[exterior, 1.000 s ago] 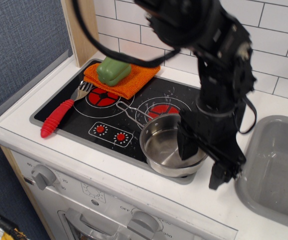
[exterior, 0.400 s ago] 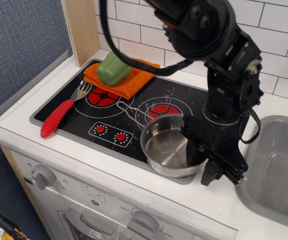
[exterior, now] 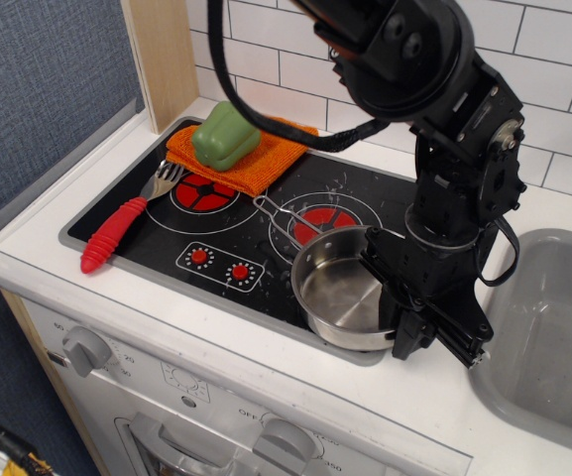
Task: Move the pan from the front to the back of stovetop
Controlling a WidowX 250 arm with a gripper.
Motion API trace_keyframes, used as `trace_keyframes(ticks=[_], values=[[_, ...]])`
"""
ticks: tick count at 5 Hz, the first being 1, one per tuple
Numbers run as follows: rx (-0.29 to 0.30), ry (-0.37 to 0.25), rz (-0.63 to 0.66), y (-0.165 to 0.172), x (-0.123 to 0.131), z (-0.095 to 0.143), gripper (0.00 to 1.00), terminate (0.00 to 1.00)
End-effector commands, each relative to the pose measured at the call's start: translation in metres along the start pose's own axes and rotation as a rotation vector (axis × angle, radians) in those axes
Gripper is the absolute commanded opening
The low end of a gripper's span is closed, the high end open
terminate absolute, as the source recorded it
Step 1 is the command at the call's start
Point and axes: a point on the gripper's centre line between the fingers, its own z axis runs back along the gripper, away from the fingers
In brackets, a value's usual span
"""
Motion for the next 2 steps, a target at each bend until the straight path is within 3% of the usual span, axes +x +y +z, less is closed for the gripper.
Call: trace_keyframes(ticks=[1, 2], values=[[0.024, -0.081, -0.046, -0.005, 0.001, 0.028, 0.0, 0.0], [0.03, -0.107, -0.084, -0.009, 0.005, 0.038, 0.0, 0.0]])
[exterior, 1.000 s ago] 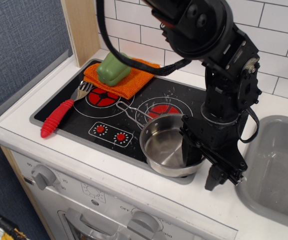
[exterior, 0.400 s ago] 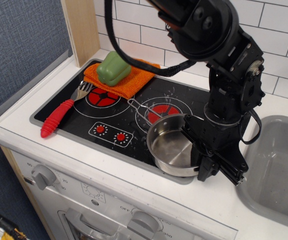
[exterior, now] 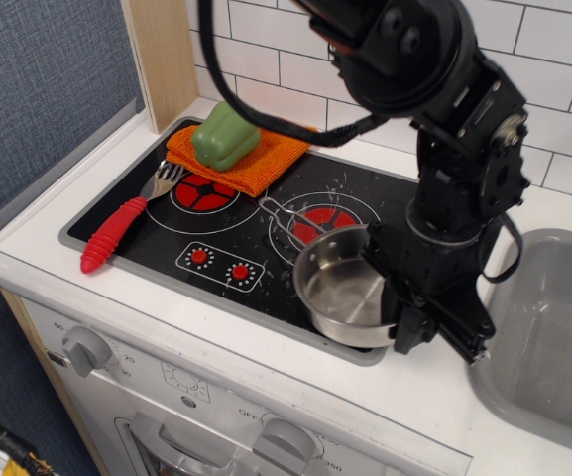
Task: Move the pan from the front to the back of stovetop
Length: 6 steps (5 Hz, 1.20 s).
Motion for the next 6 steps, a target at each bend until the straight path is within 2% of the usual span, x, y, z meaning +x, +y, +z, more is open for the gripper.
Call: trace_keyframes(ticks=[1, 2, 3, 4, 6], values=[[0.02, -0.103, -0.096, -0.006, 0.013, 0.043, 0.0, 0.0], [0.035, -0.158, -0.129, -0.004, 0.03, 0.065, 0.0, 0.0], [0.072, -0.187, -0.146, 0.001, 0.054, 0.078, 0.0, 0.0], [0.13, -0.183, -0.107, 0.025, 0.077, 0.078, 0.0, 0.0], [0.175, -0.097, -0.016, 0.069, 0.087, 0.054, 0.0, 0.0]])
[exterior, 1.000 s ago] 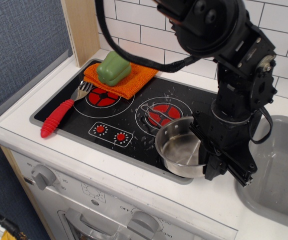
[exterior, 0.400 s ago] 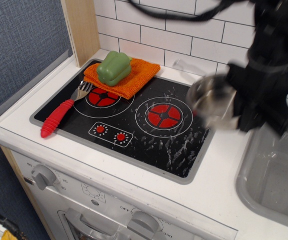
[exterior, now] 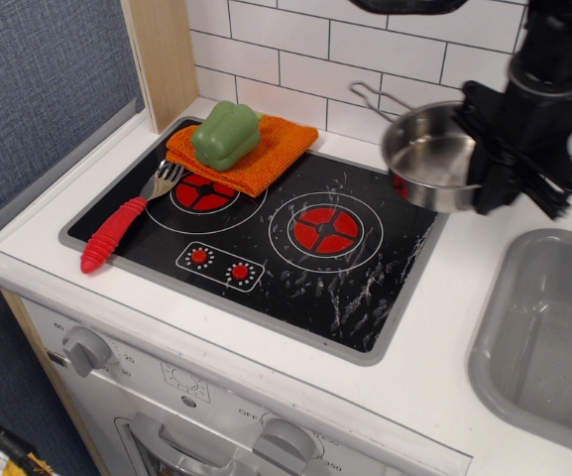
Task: Move the pan from the front to the back of stovetop
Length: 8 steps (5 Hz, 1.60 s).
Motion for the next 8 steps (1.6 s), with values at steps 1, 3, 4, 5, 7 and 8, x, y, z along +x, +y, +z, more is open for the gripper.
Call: trace_keyframes(ticks=[1, 3, 4, 5, 7, 8], values=[[0.043, 0.021, 0.064, 0.031, -0.008, 0.001, 0.0, 0.0], [0.01, 0.114, 0.079, 0.027, -0.023, -0.02, 0.0, 0.0], [-0.009, 0.147, 0.085, 0.029, -0.026, -0.034, 0.0, 0.0], [-0.018, 0.157, 0.078, 0.027, -0.025, -0.039, 0.0, 0.0], [0.0, 0.093, 0.071, 0.029, -0.019, -0.014, 1.0, 0.0], [-0.003, 0.007, 0.127, 0.037, -0.014, 0.015, 1.0, 0.0]])
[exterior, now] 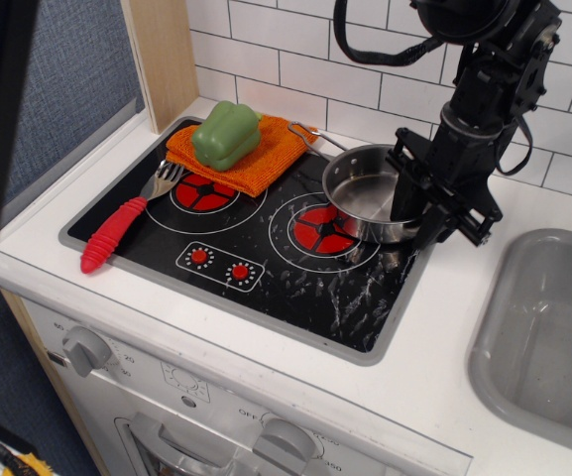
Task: Move the pan from the front to the back of stovetop
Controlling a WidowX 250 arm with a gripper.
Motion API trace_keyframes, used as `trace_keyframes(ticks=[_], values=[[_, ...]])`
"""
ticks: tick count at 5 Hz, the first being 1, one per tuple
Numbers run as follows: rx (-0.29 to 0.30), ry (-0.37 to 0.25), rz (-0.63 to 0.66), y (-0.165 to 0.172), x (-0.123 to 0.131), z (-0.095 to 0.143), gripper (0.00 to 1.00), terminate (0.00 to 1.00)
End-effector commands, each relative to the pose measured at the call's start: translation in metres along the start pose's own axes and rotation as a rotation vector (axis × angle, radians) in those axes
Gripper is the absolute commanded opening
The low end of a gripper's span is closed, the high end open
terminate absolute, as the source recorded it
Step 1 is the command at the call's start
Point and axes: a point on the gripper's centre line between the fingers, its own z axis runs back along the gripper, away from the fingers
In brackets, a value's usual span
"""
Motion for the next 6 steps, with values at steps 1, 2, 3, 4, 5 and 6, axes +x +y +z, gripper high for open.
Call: trace_keyframes(ticks=[1, 2, 3, 4, 5, 6], values=[[-0.028, -0.213, 0.126, 0.024, -0.014, 0.083, 1.0, 0.0], [-0.082, -0.199, 0.164, 0.025, -0.026, 0.085, 1.0, 0.0], [-0.11, -0.137, 0.186, 0.021, -0.035, 0.079, 1.0, 0.0], [-0.1, -0.067, 0.189, 0.015, -0.043, 0.07, 1.0, 0.0], [-0.1, -0.067, 0.189, 0.015, -0.043, 0.07, 1.0, 0.0], [-0.1, -0.067, 0.189, 0.015, -0.043, 0.07, 1.0, 1.0]])
